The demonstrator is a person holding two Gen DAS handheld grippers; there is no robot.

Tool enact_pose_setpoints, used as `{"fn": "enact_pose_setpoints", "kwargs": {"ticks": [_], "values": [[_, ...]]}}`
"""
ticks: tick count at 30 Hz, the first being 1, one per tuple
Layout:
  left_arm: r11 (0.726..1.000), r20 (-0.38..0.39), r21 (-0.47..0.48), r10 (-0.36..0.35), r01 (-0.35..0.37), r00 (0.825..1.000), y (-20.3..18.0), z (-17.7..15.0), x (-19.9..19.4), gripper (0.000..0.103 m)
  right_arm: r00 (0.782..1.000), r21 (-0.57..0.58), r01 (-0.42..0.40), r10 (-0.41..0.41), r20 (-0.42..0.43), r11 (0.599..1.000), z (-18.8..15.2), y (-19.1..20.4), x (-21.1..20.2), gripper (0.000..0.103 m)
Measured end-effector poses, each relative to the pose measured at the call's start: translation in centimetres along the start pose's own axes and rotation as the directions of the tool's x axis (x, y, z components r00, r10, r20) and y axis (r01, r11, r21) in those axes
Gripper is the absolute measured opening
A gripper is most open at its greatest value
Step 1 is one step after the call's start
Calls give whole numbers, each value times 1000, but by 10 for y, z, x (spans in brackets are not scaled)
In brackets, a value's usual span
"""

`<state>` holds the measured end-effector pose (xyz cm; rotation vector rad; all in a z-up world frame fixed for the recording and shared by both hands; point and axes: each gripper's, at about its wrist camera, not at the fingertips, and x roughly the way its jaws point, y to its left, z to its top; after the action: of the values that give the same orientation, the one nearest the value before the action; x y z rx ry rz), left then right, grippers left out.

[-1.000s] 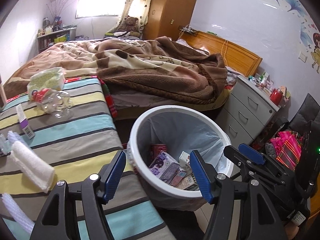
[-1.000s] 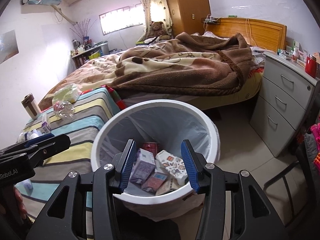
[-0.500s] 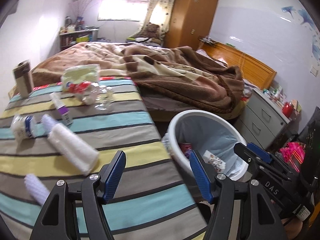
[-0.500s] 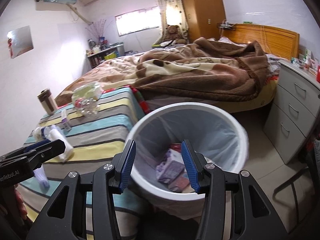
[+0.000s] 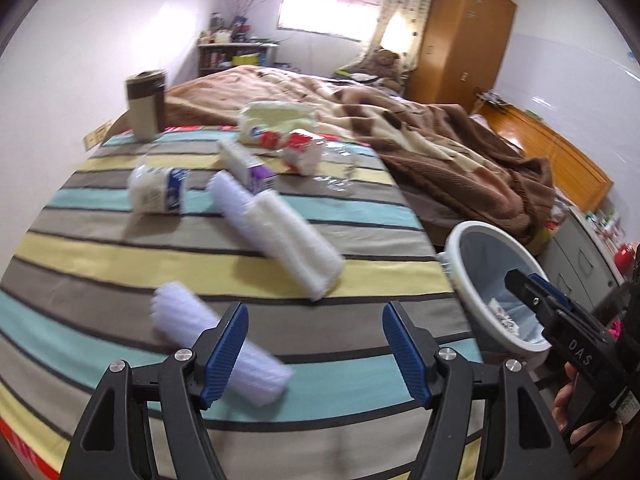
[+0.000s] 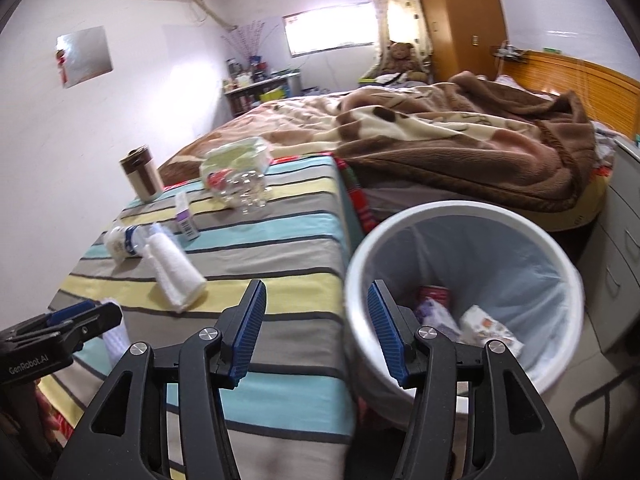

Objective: Collect trash
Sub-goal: 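Withdraw both open tools from the bin back over the bed cover, then grasp the blue foam net sleeve with the left tool while the right tool grasps the white foam sleeve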

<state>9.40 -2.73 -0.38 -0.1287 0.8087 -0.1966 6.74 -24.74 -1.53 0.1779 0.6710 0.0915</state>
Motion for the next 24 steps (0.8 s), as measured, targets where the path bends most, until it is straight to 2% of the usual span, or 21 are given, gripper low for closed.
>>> {"fn": "enact_pose_setpoints", "kwargs": {"ticks": [9,15,18,24], "values": [[992,-53,-90,82,-87,995,40,-13,10,71,995,-72,-84,80,-58,994,2,25,25,60],[984,-101,-156,77,-92,992,55,-22,21,71,983,-83,-150,140,-116,985,5,40,45,60],[978,-120,-196,48,-71,992,62,-26,29,71,978,-103,-171,156,-139,980,6,48,50,60],[979,-118,-191,44,-67,992,58,-24,38,73,971,-135,-193,170,-166,972,6,58,56,60]]}}
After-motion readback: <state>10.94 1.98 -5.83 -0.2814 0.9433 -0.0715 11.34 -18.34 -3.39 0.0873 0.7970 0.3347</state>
